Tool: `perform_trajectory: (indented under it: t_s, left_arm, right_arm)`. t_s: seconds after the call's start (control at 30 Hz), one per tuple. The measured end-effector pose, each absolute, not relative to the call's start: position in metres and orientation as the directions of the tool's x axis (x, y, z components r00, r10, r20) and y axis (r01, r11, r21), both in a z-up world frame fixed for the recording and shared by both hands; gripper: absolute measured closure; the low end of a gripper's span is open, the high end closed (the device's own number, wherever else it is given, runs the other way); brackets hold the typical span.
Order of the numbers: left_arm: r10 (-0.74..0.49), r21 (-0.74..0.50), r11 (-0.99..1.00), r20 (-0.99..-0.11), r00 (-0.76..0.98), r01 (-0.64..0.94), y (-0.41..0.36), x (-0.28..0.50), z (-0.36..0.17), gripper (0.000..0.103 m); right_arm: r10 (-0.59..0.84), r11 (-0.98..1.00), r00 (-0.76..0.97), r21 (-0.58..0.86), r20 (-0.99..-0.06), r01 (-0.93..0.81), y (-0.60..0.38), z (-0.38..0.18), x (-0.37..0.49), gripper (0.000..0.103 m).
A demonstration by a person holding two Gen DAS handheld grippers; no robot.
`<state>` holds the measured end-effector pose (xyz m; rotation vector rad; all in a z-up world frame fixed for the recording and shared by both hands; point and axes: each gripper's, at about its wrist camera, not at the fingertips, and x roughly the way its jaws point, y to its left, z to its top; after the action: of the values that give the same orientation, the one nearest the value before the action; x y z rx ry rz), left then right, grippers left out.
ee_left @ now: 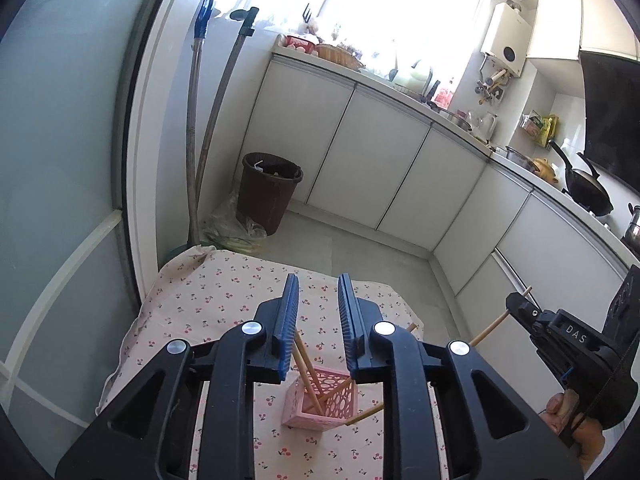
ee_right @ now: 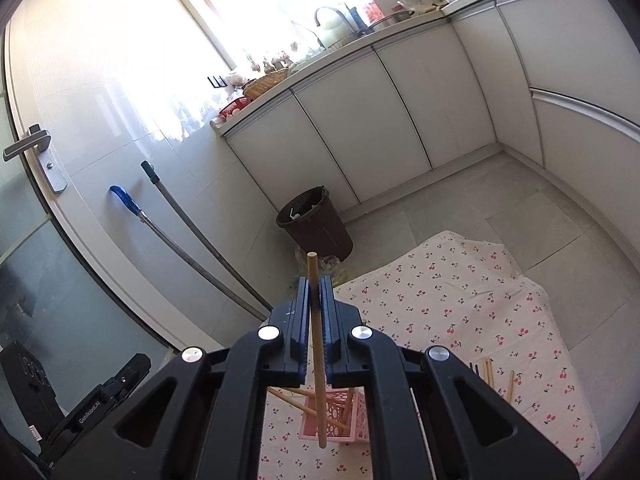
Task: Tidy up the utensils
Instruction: 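Carry the chopstick to the pink basket and drop it in with the left gripper, then return the open left gripper to the chopstick pile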
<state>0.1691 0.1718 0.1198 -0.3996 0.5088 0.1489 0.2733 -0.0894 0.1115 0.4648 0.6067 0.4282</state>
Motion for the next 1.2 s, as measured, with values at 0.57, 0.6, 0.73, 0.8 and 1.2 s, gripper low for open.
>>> perform_trajectory:
  t_s: [0.57,0.6,0.73,0.8,1.2]
  left_arm:
    - [-0.017,-0.277,0.944,-0.579,0.815,-0.177,0.142,0.178,0.097,0.075]
    - [-0.02,-0.268,0.948,-0.585,0.811,-0.17,0.137,0.178,0.095,0.074]
    - [-0.038,-0.218,0.967,-0.634,0.772,-0.132,0.116,0.179,0.079,0.067]
    - [-0.05,-0.196,0.974,-0.667,0.743,-0.11,0.105,0.18,0.069,0.065]
    - [-0.155,-0.167,0.985,-0.804,0.575,0.033,0.045,0.193,0.015,0.051]
  right_arm:
    - [0.439,0.891,0.714,0.364,-0.546,-0.271,-0.065,0.091,0.257,0.061]
    - [0.43,0.897,0.714,0.352,-0.553,-0.267,-0.068,0.089,0.254,0.06]
    - [0.382,0.921,0.699,0.31,-0.604,-0.236,-0.086,0.074,0.239,0.053]
    - [0.353,0.934,0.691,0.277,-0.631,-0.224,-0.094,0.066,0.232,0.053]
    - [0.089,0.995,0.716,0.033,-0.692,-0.092,-0.162,0.03,0.192,0.025]
